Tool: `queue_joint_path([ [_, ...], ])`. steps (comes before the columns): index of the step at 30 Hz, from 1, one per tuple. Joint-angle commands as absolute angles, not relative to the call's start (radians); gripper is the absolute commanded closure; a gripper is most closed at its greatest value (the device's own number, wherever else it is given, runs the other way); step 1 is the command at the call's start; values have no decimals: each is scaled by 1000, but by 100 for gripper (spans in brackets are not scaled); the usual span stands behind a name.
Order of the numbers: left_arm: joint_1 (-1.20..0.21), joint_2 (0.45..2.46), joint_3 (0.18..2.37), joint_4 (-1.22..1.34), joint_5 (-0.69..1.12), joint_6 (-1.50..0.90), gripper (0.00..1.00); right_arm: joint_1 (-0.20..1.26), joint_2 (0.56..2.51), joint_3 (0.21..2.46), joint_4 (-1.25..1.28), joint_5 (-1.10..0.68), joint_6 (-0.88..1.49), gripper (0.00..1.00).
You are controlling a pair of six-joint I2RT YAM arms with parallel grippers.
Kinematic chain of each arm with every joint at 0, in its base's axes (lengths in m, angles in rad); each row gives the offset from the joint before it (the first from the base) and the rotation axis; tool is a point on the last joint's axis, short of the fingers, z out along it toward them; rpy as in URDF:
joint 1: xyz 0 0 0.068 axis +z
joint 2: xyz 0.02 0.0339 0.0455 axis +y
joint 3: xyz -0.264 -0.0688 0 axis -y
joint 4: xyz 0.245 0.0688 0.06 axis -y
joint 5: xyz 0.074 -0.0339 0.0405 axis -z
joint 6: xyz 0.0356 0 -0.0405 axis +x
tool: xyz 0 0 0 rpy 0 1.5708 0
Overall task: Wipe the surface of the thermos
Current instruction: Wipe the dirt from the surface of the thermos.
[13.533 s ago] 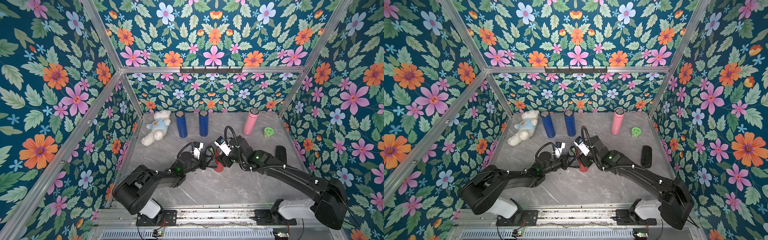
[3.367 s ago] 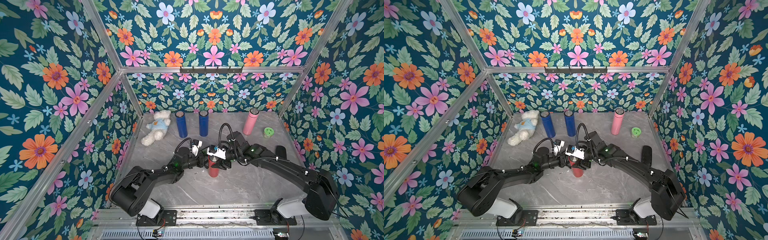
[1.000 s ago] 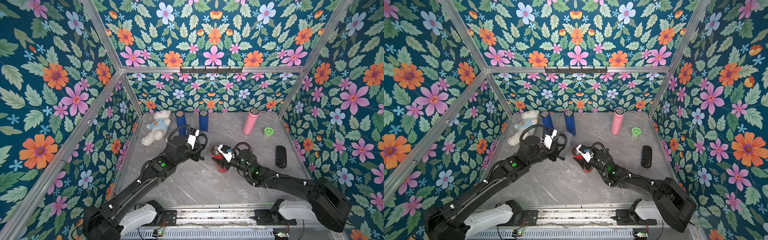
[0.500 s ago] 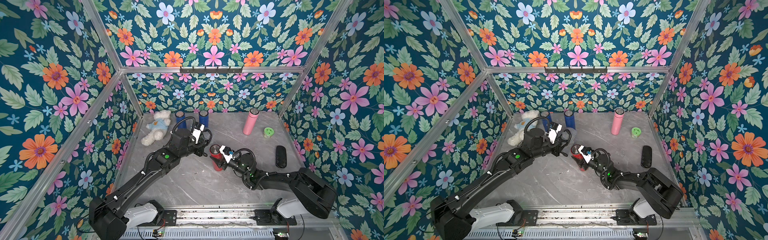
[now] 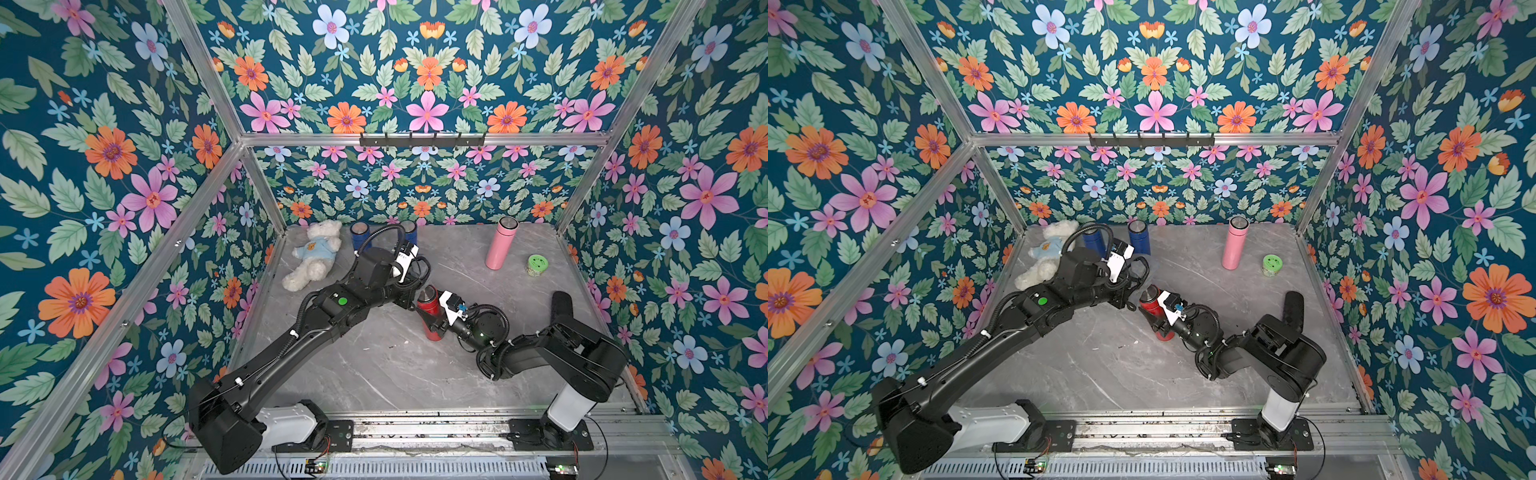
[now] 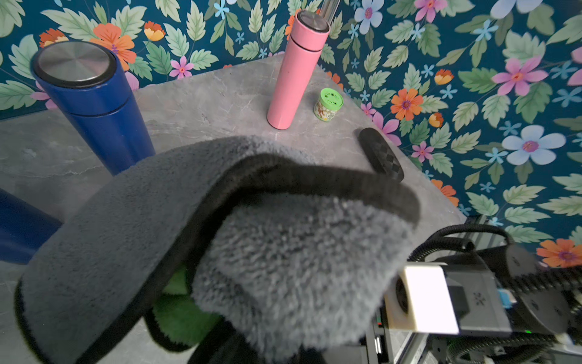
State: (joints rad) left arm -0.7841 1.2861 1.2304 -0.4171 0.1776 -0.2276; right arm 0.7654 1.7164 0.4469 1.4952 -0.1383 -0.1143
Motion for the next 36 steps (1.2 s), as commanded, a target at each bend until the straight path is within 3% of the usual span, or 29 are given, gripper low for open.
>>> queue_joint_path([
  [1,-835,1339,1275,-516,59,-193,100,769,1722,446,1424,-132,-88,100],
  [9,-883,1434,1259,-568,12,-238,100,768,1668,416,1422,-113,-120,100],
  [18,-903,1346,1137,-515,17,-291,100,769,1605,388,1422,-101,-151,100],
  [36,-892,1505,1212,-353,-9,-248,100,776,1585,360,1424,-81,-132,100],
])
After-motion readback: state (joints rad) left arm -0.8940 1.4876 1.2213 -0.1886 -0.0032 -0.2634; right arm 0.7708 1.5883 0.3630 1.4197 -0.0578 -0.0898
